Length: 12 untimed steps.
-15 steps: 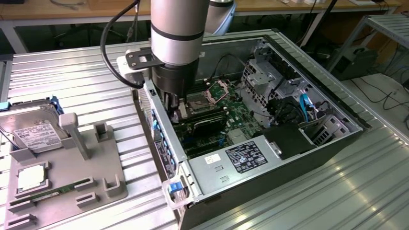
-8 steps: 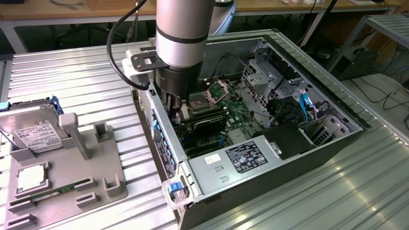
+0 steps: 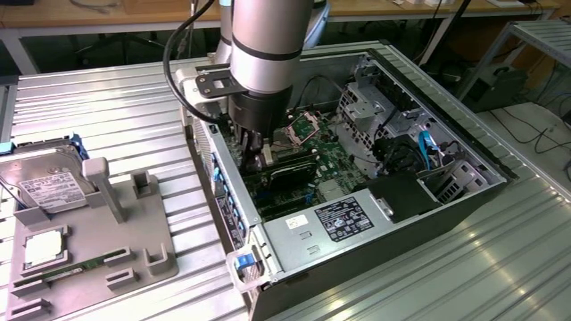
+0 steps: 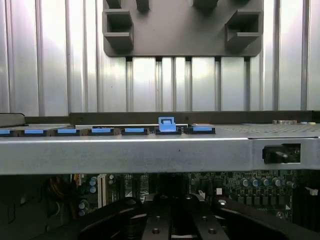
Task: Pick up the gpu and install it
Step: 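Press down on the gpu until it lock into place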
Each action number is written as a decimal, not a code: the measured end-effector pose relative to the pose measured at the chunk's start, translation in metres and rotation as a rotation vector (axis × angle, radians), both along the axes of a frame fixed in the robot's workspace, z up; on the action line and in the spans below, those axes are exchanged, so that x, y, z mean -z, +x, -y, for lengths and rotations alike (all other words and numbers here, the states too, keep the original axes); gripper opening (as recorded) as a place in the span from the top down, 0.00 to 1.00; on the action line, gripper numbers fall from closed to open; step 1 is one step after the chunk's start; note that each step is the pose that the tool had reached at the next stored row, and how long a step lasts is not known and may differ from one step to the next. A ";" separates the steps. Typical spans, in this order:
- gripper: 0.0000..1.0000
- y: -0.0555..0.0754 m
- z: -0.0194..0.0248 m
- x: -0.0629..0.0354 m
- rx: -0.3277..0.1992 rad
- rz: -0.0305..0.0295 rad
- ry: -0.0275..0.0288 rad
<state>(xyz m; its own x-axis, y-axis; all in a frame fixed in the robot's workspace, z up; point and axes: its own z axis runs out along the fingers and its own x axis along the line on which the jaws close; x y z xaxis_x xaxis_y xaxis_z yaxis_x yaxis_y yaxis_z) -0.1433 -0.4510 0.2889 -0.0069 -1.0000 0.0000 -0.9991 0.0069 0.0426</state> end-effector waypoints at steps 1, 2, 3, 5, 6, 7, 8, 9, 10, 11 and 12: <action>0.89 0.002 0.0000 0.0000 0.000 -0.0041 0.0000; 0.89 0.003 0.0000 0.0000 0.000 -0.0074 0.0000; 0.89 0.004 0.0000 0.0001 0.000 -0.0089 0.0001; 0.89 0.004 0.0001 0.0001 0.000 -0.0093 -0.0002; 0.89 0.004 0.0000 0.0003 0.000 -0.0093 -0.0002; 0.89 0.004 0.0000 0.0009 0.000 -0.0091 0.0001; 0.89 0.004 0.0000 0.0017 0.000 -0.0091 0.0001; 0.89 0.004 0.0000 0.0030 0.000 -0.0093 -0.0003; 0.89 0.004 0.0000 0.0042 0.000 -0.0093 -0.0008; 0.89 0.004 -0.0001 0.0051 0.000 -0.0093 -0.0015; 0.89 0.004 -0.0004 0.0058 0.000 -0.0094 -0.0025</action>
